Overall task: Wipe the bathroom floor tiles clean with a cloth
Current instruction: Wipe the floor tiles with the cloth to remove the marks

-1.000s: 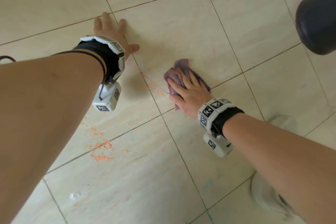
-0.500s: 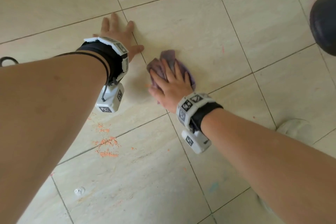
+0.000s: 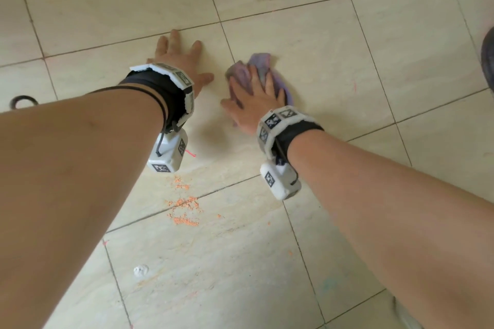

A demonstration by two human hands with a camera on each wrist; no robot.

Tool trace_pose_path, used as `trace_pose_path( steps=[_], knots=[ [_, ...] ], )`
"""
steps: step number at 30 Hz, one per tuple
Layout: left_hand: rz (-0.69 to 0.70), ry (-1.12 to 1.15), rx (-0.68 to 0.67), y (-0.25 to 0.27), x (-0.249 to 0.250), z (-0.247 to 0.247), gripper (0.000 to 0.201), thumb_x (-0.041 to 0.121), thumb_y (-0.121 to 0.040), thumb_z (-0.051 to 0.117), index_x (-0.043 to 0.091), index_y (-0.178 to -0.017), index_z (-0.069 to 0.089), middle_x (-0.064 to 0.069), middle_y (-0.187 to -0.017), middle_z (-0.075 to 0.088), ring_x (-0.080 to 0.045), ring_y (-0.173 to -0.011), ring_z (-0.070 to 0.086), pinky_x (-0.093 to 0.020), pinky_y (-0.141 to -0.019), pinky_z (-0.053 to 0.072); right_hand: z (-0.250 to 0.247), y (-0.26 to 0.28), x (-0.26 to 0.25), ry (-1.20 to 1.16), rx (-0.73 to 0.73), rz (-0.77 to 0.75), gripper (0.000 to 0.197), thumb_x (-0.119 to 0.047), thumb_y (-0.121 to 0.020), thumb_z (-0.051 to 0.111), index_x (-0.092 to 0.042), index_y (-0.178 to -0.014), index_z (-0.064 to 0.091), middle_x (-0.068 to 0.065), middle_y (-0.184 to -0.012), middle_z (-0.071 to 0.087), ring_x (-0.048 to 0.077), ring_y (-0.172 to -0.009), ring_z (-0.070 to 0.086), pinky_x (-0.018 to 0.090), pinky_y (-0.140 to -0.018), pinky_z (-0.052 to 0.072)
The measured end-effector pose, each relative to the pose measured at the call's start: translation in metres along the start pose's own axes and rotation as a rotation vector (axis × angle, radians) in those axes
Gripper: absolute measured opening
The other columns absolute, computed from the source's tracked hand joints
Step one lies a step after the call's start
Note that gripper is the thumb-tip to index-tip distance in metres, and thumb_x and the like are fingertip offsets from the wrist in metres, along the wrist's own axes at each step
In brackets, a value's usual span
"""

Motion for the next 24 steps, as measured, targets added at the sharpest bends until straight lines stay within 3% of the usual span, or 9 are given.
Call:
trace_pose_path(
  steps=[3,6,10,13,16,19,22,24],
  knots=[
    [0.004,0.004,-0.005,0.000,0.001,0.001,0.071,0.055,-0.096,0.047,0.031,-0.153,0.012,-0.007,-0.163,-0.013,-0.032,-0.150,-0.006,-0.061,-0.114,0.017,0.030,0.035,-0.016,0.087,-0.041,-0.148,0.062,-0.063,-0.097,0.020,-0.045,-0.152,-0.003,-0.008,-0.159,-0.026,0.025,-0.146,-0.025,0.053,-0.117,-0.010],
    [-0.003,0.009,-0.014,0.002,0.001,0.000,0.070,0.055,-0.097,0.045,0.031,-0.154,0.011,-0.007,-0.163,-0.014,-0.031,-0.150,-0.007,-0.061,-0.115,0.016,0.043,0.063,0.018,0.153,-0.044,-0.177,0.061,-0.062,-0.098,0.020,-0.047,-0.151,-0.006,-0.010,-0.160,-0.024,0.020,-0.147,-0.022,0.049,-0.119,-0.008],
    [-0.006,0.016,-0.020,0.003,0.001,0.000,0.071,0.053,-0.098,0.045,0.031,-0.155,0.009,-0.007,-0.163,-0.015,-0.031,-0.150,-0.009,-0.062,-0.114,0.014,0.009,0.040,0.073,0.135,-0.041,0.027,0.059,-0.059,-0.098,0.014,-0.046,-0.150,-0.011,-0.008,-0.158,-0.028,0.025,-0.146,-0.024,0.052,-0.119,-0.005],
    [0.006,0.007,-0.002,0.002,0.003,0.002,0.070,0.053,-0.097,0.045,0.030,-0.154,0.011,-0.008,-0.163,-0.014,-0.032,-0.150,-0.007,-0.063,-0.113,0.017,-0.015,0.005,0.063,-0.019,0.034,0.155,0.060,-0.061,-0.098,0.020,-0.046,-0.152,-0.002,-0.007,-0.160,-0.025,0.027,-0.146,-0.025,0.055,-0.118,-0.005],
    [0.001,0.009,0.008,0.001,0.003,0.002,0.069,0.053,-0.097,0.046,0.031,-0.153,0.012,-0.008,-0.163,-0.013,-0.032,-0.150,-0.007,-0.063,-0.112,0.017,-0.004,-0.004,0.021,-0.024,0.043,0.044,0.061,-0.064,-0.096,0.018,-0.047,-0.151,-0.002,-0.005,-0.159,-0.026,0.030,-0.144,-0.027,0.058,-0.115,-0.010],
    [-0.015,0.006,0.006,0.000,0.005,0.002,0.070,0.053,-0.097,0.045,0.030,-0.153,0.010,-0.009,-0.163,-0.014,-0.033,-0.149,-0.007,-0.065,-0.112,0.016,0.032,0.037,-0.003,0.102,-0.004,-0.133,0.061,-0.066,-0.096,0.017,-0.048,-0.151,-0.002,-0.007,-0.159,-0.025,0.027,-0.145,-0.026,0.055,-0.116,-0.012],
    [-0.031,-0.003,-0.004,0.000,0.009,0.002,0.072,0.055,-0.097,0.043,0.029,-0.154,0.008,-0.010,-0.162,-0.015,-0.035,-0.149,-0.009,-0.066,-0.113,0.015,0.053,0.074,0.027,0.180,-0.065,-0.190,0.062,-0.062,-0.097,0.020,-0.046,-0.151,-0.006,-0.008,-0.160,-0.024,0.020,-0.146,-0.023,0.047,-0.117,-0.012],
    [-0.040,0.002,-0.013,0.001,0.010,0.004,0.075,0.057,-0.096,0.044,0.029,-0.154,0.006,-0.011,-0.162,-0.015,-0.036,-0.149,-0.010,-0.066,-0.113,0.015,0.043,0.076,0.067,0.216,-0.072,-0.124,0.061,-0.060,-0.098,0.017,-0.044,-0.151,-0.010,-0.006,-0.160,-0.024,0.022,-0.147,-0.022,0.049,-0.119,-0.007]
  ],
)
Point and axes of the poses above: each hand's wrist, its own y-axis away from the middle knuckle, its own z-axis out of the palm, x = y × z, the point moved 6 cm from there along -y, towards the middle knuckle
